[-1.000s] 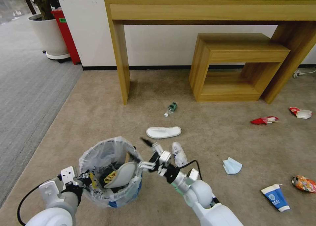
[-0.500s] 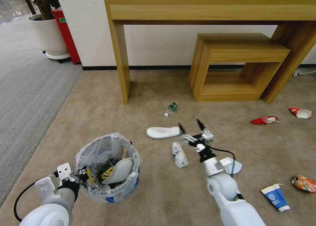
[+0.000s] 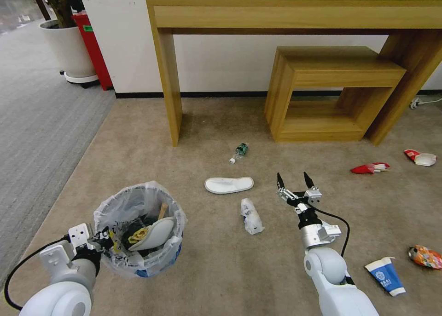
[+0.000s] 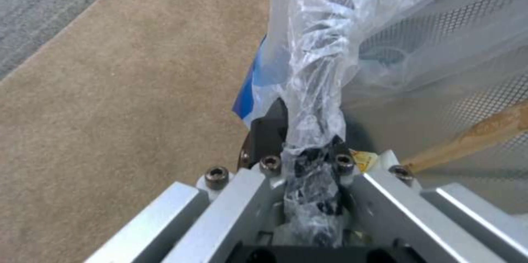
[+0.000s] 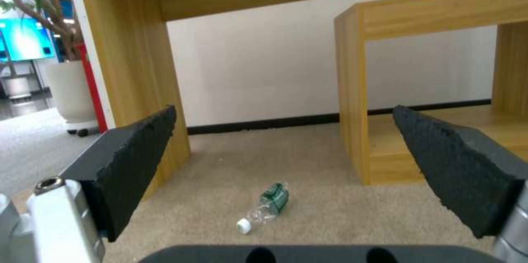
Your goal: Pick up the trash bin and place the garbage on the floor into it.
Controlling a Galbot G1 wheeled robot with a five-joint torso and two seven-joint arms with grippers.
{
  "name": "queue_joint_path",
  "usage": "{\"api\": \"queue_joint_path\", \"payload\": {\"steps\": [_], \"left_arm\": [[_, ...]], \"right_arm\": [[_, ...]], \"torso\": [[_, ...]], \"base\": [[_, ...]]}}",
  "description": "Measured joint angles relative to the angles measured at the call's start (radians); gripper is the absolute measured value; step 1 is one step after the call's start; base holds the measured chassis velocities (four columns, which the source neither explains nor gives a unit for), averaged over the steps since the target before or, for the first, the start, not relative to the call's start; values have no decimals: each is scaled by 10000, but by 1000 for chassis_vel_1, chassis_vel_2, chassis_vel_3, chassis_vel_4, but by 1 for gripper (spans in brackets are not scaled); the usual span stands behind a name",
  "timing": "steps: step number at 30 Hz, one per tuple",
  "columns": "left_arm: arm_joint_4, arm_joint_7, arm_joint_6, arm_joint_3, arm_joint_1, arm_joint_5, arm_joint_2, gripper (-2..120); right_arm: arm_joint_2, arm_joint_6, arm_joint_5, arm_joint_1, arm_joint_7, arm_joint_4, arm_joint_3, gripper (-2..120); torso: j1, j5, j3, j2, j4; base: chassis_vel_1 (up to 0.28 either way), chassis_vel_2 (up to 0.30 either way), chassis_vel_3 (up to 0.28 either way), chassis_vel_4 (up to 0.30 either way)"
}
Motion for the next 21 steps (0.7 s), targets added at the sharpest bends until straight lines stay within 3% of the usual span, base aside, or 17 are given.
{"api": "queue_joint_path", "payload": {"steps": [21], "left_arm": [[-6,-196,-100,55,194,611,-82,1]], "right_arm": [[25,202,37,67,-74,-172,-50,100]], "torso": [[-1,-1,0,0,0]], "base": [[0,0,0,0]]}}
